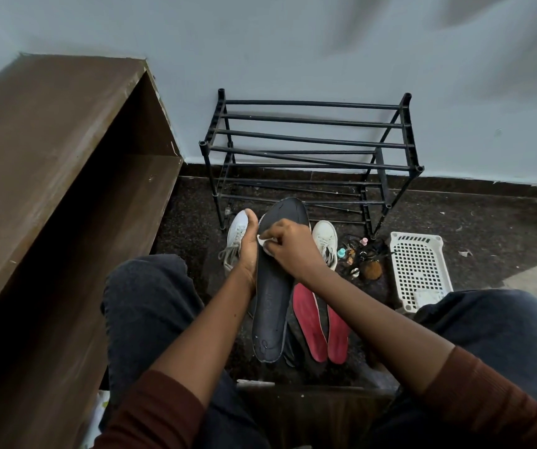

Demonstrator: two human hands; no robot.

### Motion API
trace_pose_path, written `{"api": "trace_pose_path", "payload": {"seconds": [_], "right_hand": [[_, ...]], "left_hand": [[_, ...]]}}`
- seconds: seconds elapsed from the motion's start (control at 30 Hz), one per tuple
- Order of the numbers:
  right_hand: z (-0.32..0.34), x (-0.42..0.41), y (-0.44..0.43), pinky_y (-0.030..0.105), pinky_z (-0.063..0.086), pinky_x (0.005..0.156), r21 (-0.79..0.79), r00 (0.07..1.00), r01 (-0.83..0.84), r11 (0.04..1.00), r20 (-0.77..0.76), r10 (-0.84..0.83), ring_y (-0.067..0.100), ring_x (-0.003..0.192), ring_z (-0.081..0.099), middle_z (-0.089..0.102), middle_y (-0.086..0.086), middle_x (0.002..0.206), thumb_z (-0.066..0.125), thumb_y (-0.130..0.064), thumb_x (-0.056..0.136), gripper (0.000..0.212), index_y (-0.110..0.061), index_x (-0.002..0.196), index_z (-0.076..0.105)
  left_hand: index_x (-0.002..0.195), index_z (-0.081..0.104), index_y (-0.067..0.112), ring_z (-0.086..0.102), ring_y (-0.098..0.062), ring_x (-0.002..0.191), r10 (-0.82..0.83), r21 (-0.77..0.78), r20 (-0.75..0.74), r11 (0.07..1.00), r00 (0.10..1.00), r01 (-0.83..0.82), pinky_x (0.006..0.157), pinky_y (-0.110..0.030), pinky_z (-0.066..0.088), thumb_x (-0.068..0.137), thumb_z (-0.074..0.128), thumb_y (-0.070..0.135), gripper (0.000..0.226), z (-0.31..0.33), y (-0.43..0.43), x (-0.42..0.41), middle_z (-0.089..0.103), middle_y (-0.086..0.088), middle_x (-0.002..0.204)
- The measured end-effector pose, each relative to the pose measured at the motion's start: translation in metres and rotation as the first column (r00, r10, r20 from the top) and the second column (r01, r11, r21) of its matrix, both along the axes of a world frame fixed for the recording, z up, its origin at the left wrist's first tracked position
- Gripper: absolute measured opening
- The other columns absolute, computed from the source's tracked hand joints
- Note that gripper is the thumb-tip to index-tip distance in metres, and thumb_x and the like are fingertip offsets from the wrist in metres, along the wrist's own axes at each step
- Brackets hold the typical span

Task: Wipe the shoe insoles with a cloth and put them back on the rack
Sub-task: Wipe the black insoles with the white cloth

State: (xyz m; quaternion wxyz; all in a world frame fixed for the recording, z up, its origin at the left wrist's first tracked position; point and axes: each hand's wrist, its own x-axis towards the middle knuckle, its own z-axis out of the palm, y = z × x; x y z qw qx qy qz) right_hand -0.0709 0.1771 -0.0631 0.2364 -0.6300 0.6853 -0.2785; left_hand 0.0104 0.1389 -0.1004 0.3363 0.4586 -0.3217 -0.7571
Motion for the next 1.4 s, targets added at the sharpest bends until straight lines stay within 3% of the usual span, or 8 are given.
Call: {"api": "trace_pose_path", "payload": {"seconds": [0.13,0.33,0.53,0.63,0.83,1.17,1.3,1.4], "right_hand": [[0.003,-0.009,-0.02,0.037,0.046,0.082,-0.051,0.994,0.024,0.998,-0.107,-0.029,0.033,0.098,0.057,0.06,0.018,0.103,0.057,-0.006,0.085,0.022,-0.003,0.103,0.07],[0.004,-0.041,-0.048,0.036,0.045,0.088,-0.037,0.973,0.172,0.984,-0.15,-0.175,0.033,0.102,0.057,0.06,0.019,0.109,0.054,-0.005,0.089,0.025,-0.002,0.109,0.067],[0.002,-0.043,-0.034,0.025,0.043,0.084,0.044,0.981,0.171,0.984,-0.104,-0.166,0.027,0.1,0.062,0.068,0.015,0.108,0.056,-0.006,0.085,0.025,-0.007,0.106,0.07],[-0.003,-0.026,-0.014,0.03,0.044,0.086,0.067,0.986,0.141,0.988,-0.099,-0.134,0.031,0.099,0.062,0.068,0.017,0.106,0.056,-0.005,0.083,0.026,-0.007,0.104,0.071],[-0.016,-0.006,0.019,0.033,0.045,0.084,0.088,0.985,0.086,0.992,-0.158,-0.071,0.033,0.099,0.059,0.065,0.019,0.105,0.055,-0.01,0.085,0.025,-0.007,0.104,0.071],[0.003,-0.035,-0.035,0.041,0.05,0.085,-0.068,0.951,0.297,0.952,-0.063,-0.302,0.034,0.098,0.062,0.067,0.021,0.104,0.057,-0.006,0.085,0.023,0.0,0.103,0.069],[0.006,-0.036,-0.042,0.036,0.052,0.083,-0.03,0.953,0.302,0.953,-0.02,-0.302,0.03,0.096,0.064,0.069,0.019,0.1,0.057,-0.005,0.084,0.024,-0.002,0.103,0.07],[0.004,-0.031,-0.031,0.032,0.051,0.086,0.059,0.951,0.305,0.95,0.021,-0.307,0.027,0.098,0.064,0.07,0.017,0.103,0.059,-0.007,0.082,0.025,-0.004,0.105,0.07]], "left_hand": [[0.079,0.069,0.006,0.07,-0.016,0.068,0.085,0.14,-0.227,0.989,0.97,-0.054,0.065,-0.024,0.057,0.097,0.029,0.054,0.065,0.019,0.008,-0.003,0.069,-0.008,0.07],[0.064,0.077,0.011,0.071,-0.018,0.062,0.019,0.157,-0.346,0.987,0.938,0.038,0.055,-0.025,0.057,0.101,0.018,0.046,0.079,0.025,0.015,-0.005,0.073,-0.008,0.07],[0.074,0.078,0.008,0.072,-0.021,0.069,0.032,0.149,-0.335,0.989,0.942,0.019,0.06,-0.028,0.059,0.1,0.02,0.049,0.075,0.019,0.013,-0.004,0.074,-0.011,0.078],[0.071,0.078,0.012,0.071,-0.016,0.065,0.047,0.106,-0.278,0.994,0.959,-0.018,0.061,-0.024,0.058,0.1,0.021,0.05,0.075,0.014,0.007,-0.005,0.073,-0.006,0.072],[0.096,0.064,0.007,0.071,-0.015,0.07,0.054,0.057,-0.159,0.997,0.986,-0.045,0.064,-0.023,0.058,0.099,0.025,0.052,0.06,0.004,0.0,0.003,0.074,-0.005,0.079],[0.091,0.076,0.007,0.07,-0.024,0.08,0.028,0.104,-0.239,0.995,0.971,-0.003,0.077,-0.032,0.056,0.095,0.025,0.06,0.073,0.005,-0.005,0.008,0.072,-0.013,0.092],[0.109,0.064,0.004,0.069,-0.023,0.085,0.035,0.105,-0.233,0.994,0.972,-0.01,0.08,-0.033,0.055,0.096,0.025,0.058,0.068,0.003,-0.009,0.009,0.071,-0.013,0.096],[0.098,0.071,0.006,0.07,-0.023,0.079,0.05,0.1,-0.225,0.995,0.973,-0.028,0.072,-0.031,0.057,0.096,0.025,0.057,0.069,-0.001,-0.011,0.011,0.073,-0.012,0.089]]}}
